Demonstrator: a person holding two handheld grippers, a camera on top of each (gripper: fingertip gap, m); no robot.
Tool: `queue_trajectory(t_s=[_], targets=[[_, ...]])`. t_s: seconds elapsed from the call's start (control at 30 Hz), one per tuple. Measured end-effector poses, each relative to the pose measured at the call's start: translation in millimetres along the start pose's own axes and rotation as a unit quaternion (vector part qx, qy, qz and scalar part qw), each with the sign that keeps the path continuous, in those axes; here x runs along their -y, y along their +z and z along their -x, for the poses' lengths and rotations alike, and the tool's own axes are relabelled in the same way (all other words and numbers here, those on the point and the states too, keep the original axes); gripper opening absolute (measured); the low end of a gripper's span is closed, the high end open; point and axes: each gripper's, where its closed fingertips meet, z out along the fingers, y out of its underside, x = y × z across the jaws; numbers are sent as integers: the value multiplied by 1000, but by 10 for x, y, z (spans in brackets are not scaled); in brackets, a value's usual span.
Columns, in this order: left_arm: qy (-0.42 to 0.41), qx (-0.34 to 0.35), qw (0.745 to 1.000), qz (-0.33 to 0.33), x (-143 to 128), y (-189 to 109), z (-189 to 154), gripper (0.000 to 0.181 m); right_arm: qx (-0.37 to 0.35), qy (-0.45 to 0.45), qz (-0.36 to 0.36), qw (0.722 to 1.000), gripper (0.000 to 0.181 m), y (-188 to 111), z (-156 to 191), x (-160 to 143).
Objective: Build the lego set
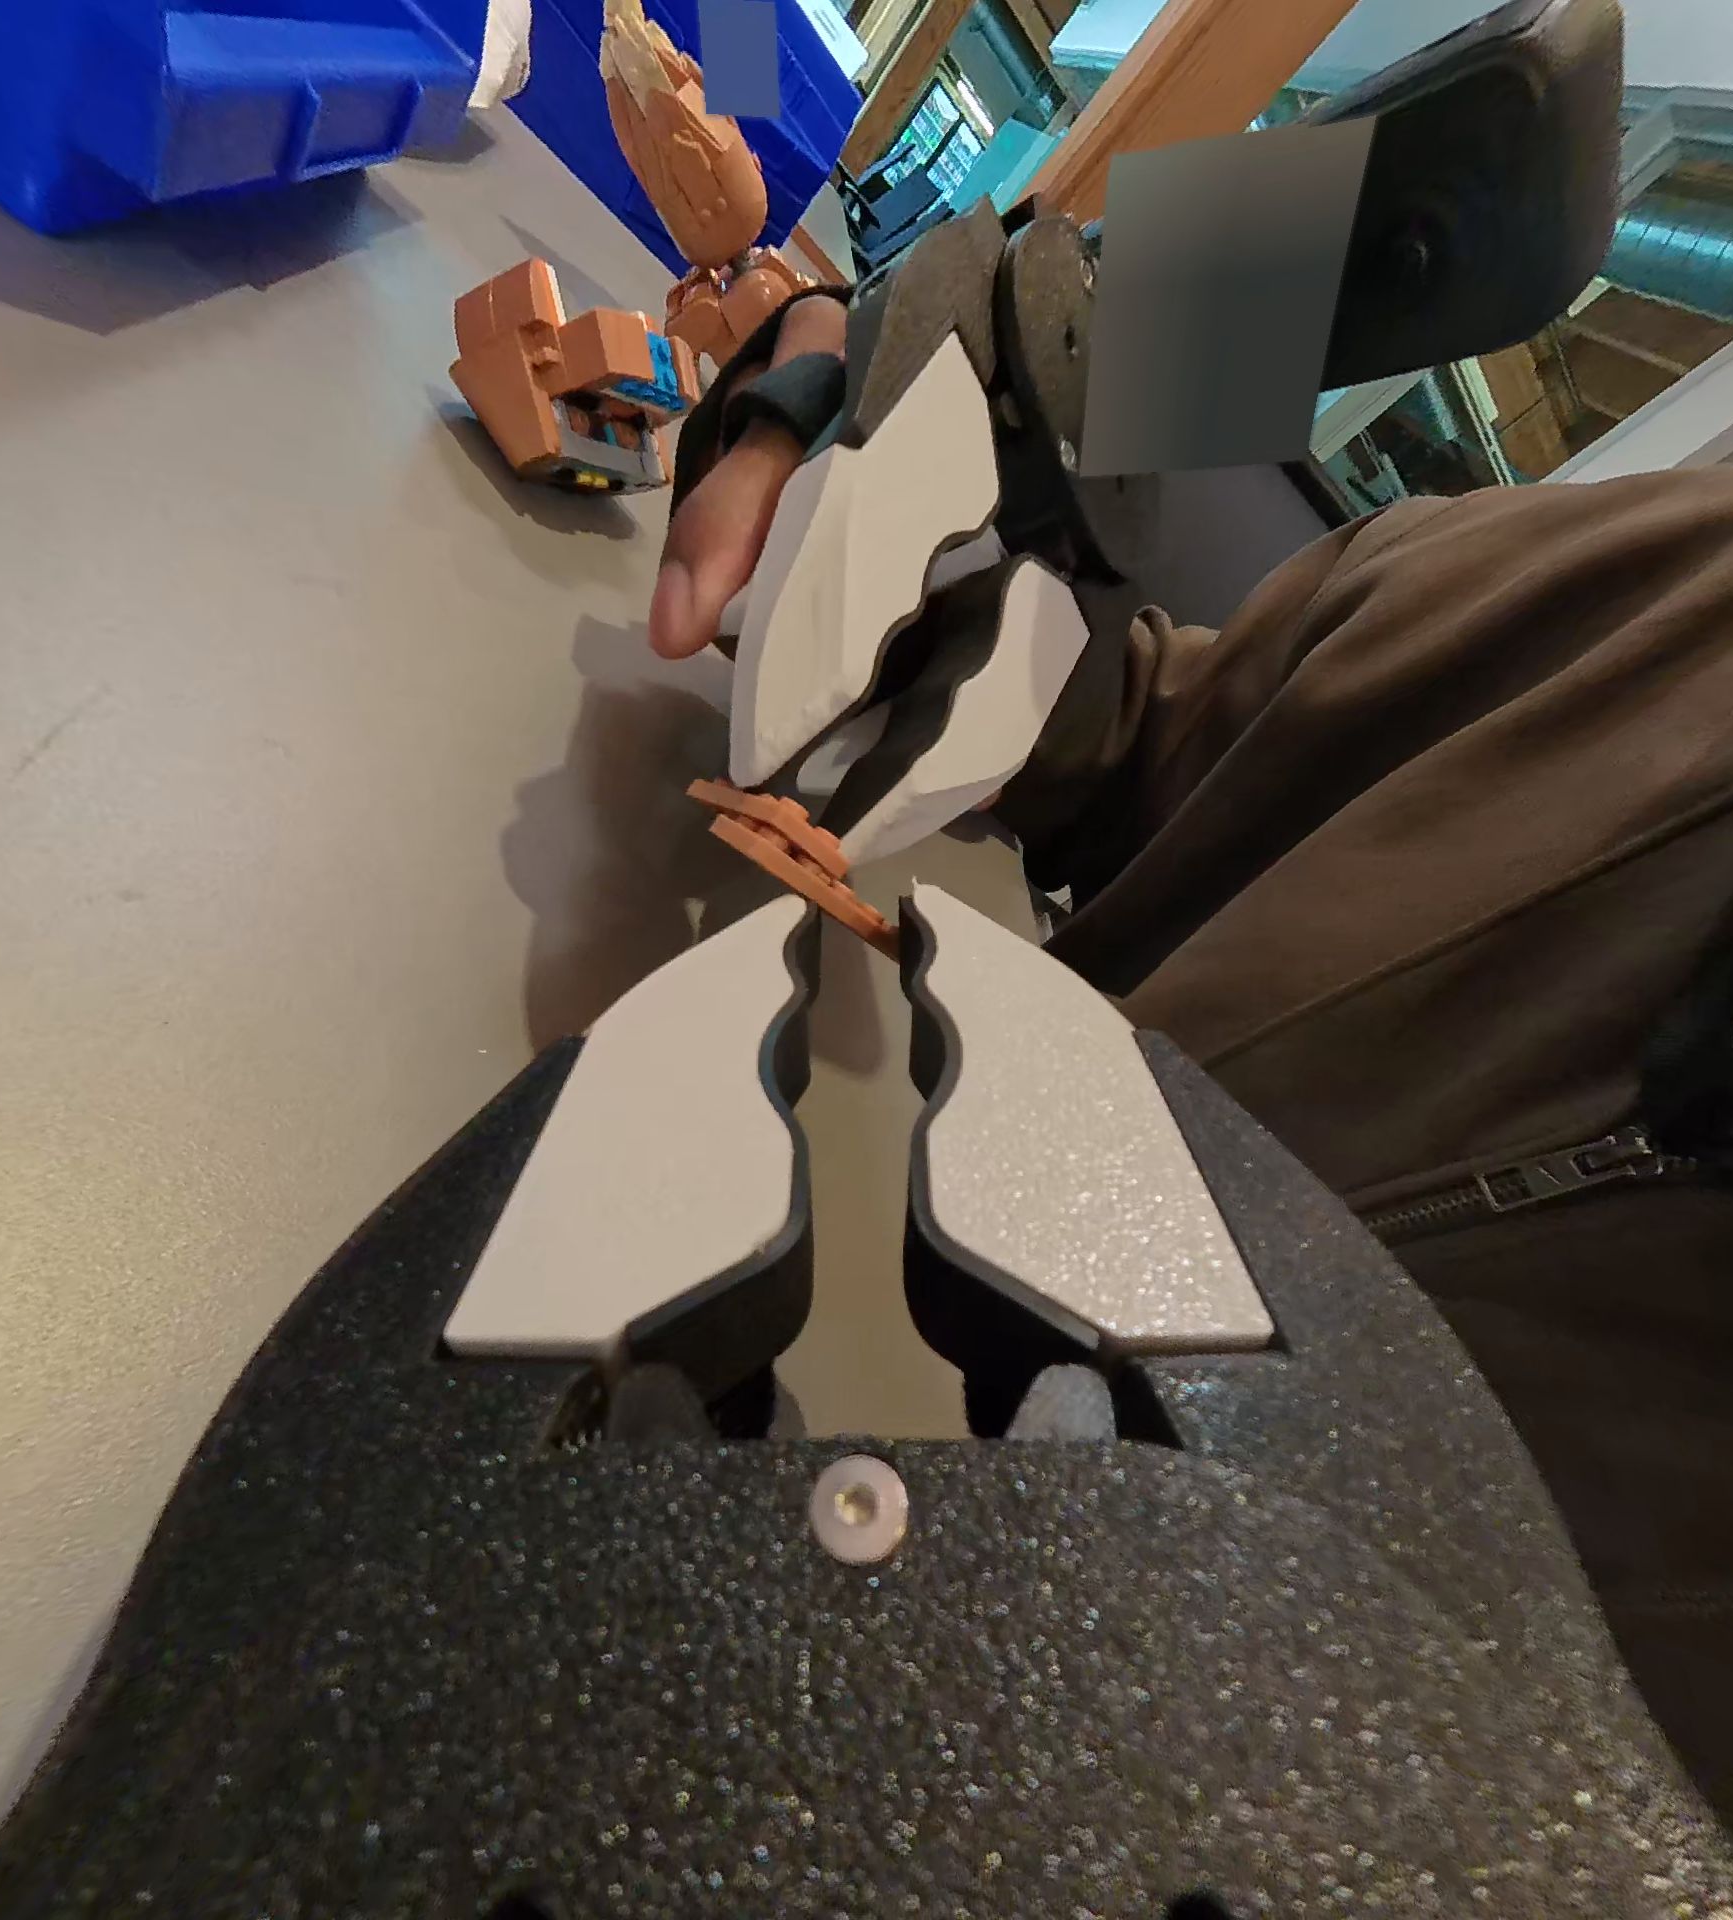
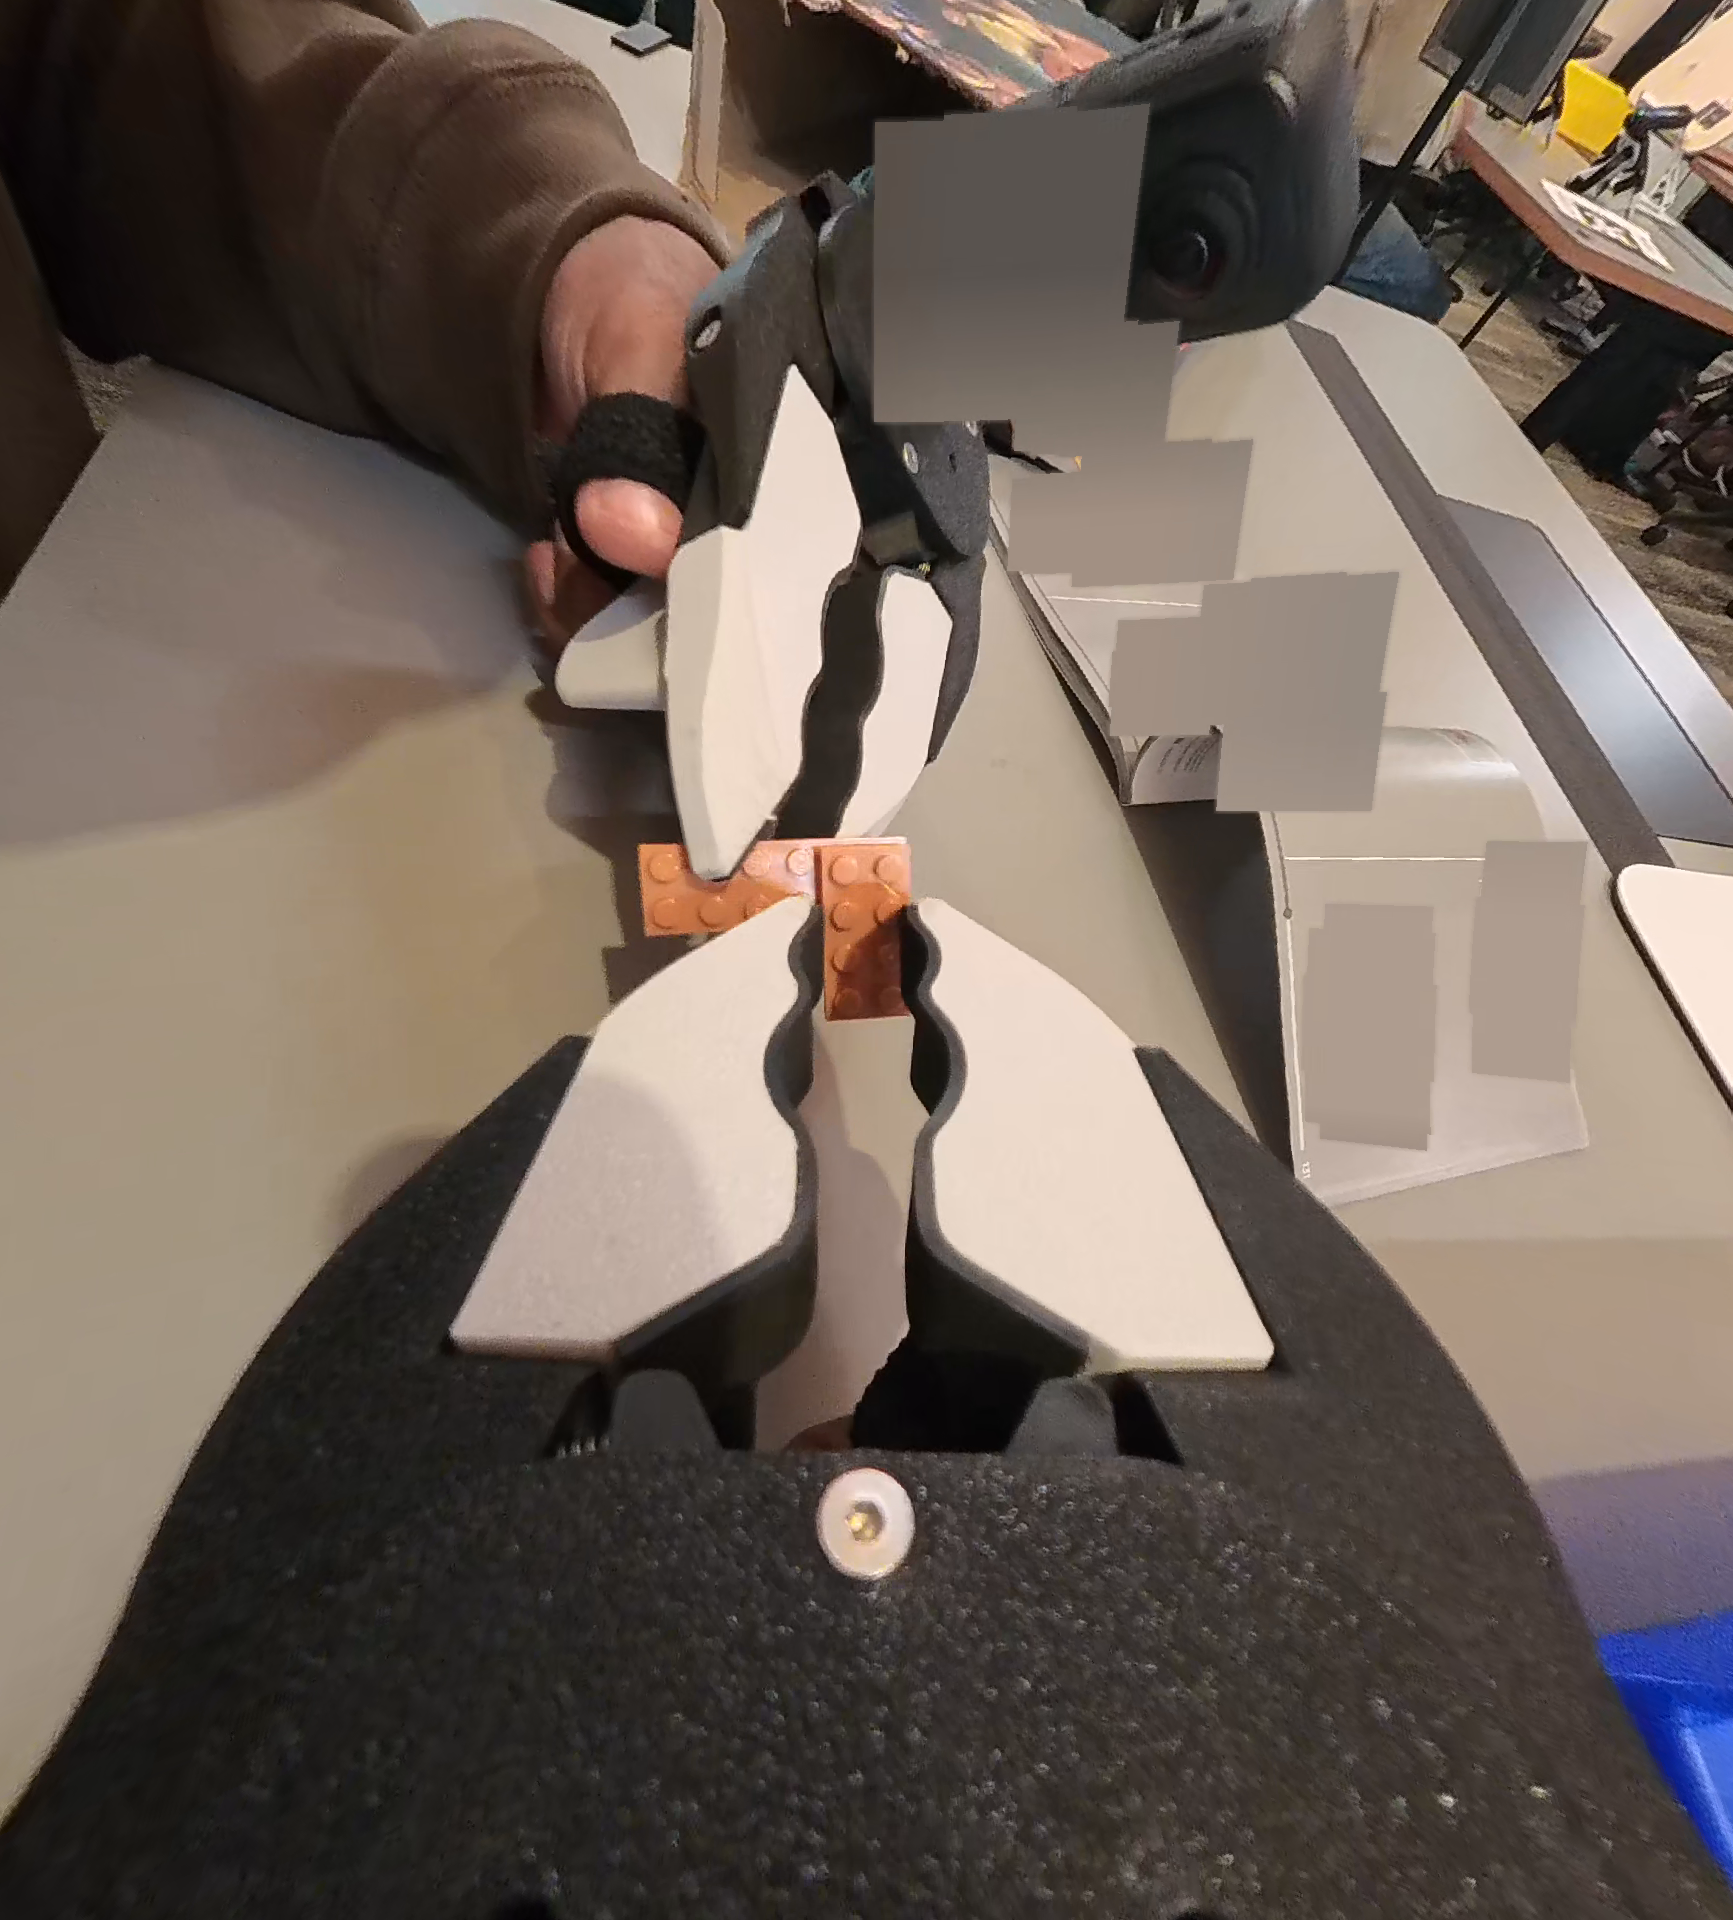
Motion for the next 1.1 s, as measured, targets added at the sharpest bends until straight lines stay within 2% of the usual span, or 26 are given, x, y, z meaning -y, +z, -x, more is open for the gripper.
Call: queue_trajectory(t_s=[0.3, 0.57, 1.1], targets=[[5, 9, 1000, 10, -21, 10, 19, 20, -8, -18, 15, 1000, 14, 19, 6, -36], [41, 22, 998, 31, -80, 36, 15, 26, -3, -19, 13, 1000, 14, 40, 35, -32], [97, 38, 994, 28, -63, 14, 23, 19, 3, -21, -1, 1000, 14, 13, 53, -17]])
